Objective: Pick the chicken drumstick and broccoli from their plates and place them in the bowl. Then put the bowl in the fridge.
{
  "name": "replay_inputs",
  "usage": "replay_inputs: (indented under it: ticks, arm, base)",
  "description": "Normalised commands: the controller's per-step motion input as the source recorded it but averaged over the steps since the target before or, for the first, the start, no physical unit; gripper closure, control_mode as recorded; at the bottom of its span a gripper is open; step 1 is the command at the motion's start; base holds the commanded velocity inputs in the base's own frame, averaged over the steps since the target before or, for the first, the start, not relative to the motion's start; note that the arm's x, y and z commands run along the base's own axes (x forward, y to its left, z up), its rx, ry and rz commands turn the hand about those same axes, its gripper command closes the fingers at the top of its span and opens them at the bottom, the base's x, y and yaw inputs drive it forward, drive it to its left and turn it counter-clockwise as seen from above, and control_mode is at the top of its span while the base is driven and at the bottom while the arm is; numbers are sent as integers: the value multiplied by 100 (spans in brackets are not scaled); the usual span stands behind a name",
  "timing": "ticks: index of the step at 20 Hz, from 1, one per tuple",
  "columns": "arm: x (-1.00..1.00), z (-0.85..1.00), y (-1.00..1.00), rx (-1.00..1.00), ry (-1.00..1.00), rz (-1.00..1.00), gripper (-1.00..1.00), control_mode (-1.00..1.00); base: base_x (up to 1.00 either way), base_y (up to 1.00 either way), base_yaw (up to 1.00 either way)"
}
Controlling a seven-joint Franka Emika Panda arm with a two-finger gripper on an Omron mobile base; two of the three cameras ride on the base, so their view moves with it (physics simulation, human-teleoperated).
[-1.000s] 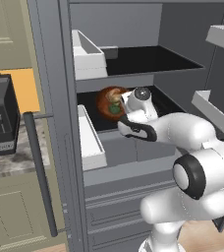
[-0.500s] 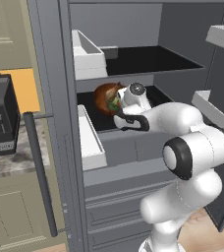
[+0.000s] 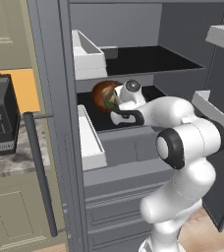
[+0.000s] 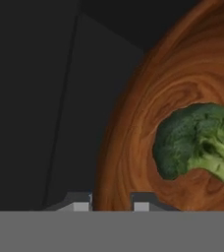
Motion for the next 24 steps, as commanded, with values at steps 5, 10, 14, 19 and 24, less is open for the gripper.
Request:
replay_inputs:
  ticks: [5, 10, 14, 19, 24]
  arm:
    - [-6, -4, 0, 0, -8, 0, -100, -100]
    - [-26, 22, 1, 0, -22, 0, -100, -100]
    - [-49, 9, 0, 0, -18, 1, -100, -100]
    - [-51, 43, 0, 2, 3, 0, -100, -100]
    - [-53, 58, -2, 7, 13, 4, -100, -100]
  base:
    - [0, 0, 0]
    - [0, 0, 0]
    - [0, 0, 0]
    - [0, 0, 0]
    - [0, 0, 0]
